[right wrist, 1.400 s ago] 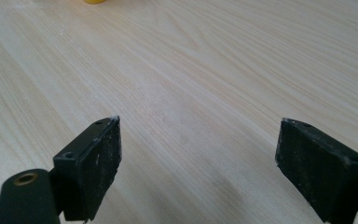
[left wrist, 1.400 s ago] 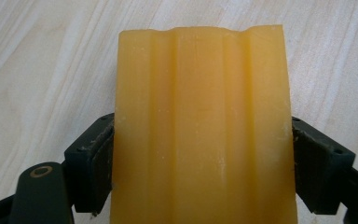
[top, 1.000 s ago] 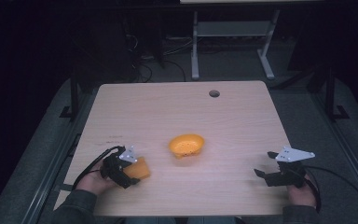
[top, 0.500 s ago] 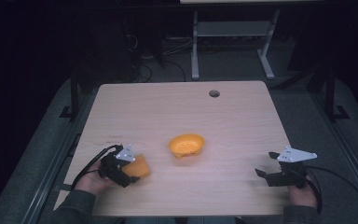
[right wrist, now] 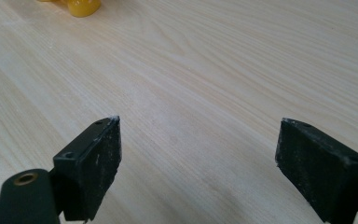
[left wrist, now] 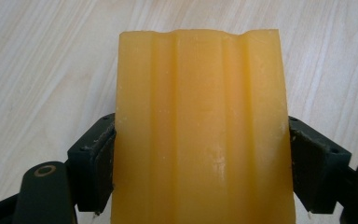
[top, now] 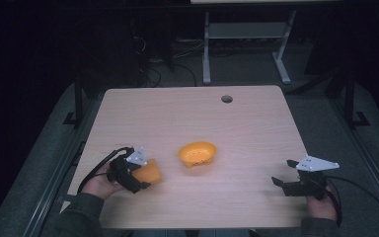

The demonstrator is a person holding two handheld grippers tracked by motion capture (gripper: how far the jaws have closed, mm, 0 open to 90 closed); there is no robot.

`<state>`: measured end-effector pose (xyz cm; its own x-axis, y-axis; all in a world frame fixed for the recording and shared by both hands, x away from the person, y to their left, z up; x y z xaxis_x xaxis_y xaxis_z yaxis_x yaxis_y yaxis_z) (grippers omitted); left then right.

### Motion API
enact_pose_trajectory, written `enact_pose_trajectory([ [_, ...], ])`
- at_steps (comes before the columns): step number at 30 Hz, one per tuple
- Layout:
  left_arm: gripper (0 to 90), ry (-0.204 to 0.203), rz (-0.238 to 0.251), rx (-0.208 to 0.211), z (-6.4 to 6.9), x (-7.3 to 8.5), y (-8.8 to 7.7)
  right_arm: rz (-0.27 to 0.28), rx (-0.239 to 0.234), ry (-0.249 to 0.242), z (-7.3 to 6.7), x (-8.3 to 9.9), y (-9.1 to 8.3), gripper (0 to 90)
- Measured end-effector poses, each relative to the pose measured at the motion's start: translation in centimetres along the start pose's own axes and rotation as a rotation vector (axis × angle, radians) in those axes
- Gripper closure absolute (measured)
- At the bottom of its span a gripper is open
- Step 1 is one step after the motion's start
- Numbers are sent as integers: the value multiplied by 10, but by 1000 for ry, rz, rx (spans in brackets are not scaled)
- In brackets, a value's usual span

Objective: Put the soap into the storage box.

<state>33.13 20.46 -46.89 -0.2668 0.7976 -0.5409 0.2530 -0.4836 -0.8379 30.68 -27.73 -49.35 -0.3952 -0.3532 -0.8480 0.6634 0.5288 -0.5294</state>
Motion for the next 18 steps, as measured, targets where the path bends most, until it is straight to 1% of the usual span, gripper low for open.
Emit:
enact_pose_trajectory([
  [2,207,6,-3,5,-2,-6,-1,2,2,0,0,0,0,137],
  [6,208,19,-4,-3,-5,-15,-2,4,-8,6,-1,0,0,137],
  [7,208,24,-5,1,-6,-17,-2,9,-8,-3,-1,0,0,137],
  [8,208,21,-4,5,-6,-19,-1,10,-6,-2,-1,-1,0,137],
  [10,208,27,-7,3,-7,-20,-1,13,-3,-1,-1,-1,0,137],
  [11,207,34,-14,10,-8,-24,-1,13,-1,1,-1,-1,-1,137],
  [15,208,36,-9,10,-11,-31,-2,25,-10,-4,-1,-2,-1,137],
  [18,208,39,-8,12,-14,-35,-3,25,-10,6,-2,-2,-2,137],
])
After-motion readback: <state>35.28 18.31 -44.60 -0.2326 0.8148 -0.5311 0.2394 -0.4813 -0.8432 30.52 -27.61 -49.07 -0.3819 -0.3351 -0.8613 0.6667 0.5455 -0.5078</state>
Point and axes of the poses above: each handheld gripper's, and its own axes: y roughly forward along the jaws, x roughly out of its underside, z roughly to its right, the point moved 6 cm from there along y, roughly forward along the jaws, and after that the axes turned 5 degrees about z, right-handed, at the moved point
